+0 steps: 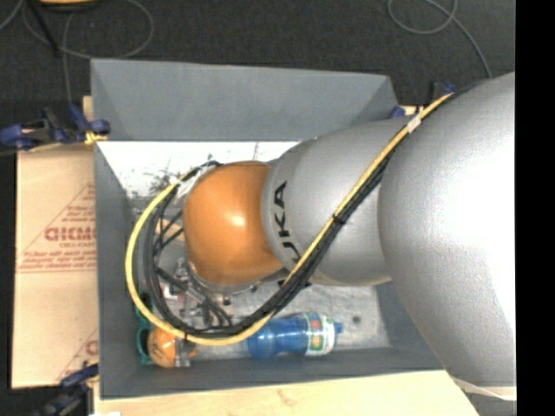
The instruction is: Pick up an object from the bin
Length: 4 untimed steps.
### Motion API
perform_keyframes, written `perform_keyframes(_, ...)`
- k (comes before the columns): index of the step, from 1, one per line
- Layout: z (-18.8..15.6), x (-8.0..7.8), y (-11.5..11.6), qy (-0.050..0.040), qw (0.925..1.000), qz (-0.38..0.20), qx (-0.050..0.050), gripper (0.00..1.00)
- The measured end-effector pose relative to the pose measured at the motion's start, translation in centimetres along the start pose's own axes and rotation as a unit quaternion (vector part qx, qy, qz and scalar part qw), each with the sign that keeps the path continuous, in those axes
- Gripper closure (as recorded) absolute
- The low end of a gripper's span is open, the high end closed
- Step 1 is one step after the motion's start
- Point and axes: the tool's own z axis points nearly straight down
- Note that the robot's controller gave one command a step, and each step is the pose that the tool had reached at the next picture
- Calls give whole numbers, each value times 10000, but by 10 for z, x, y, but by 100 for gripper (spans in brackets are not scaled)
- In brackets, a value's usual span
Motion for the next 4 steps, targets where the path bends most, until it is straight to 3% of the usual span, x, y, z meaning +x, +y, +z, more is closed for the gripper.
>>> perform_keyframes(1,72,-24,-19,52,9776,-2103,95,100)
perform_keyframes(3,75,-24,-17,0,9778,-2094,60,100)
perform_keyframes(4,39,-36,-12,37,9703,-2417,18,100)
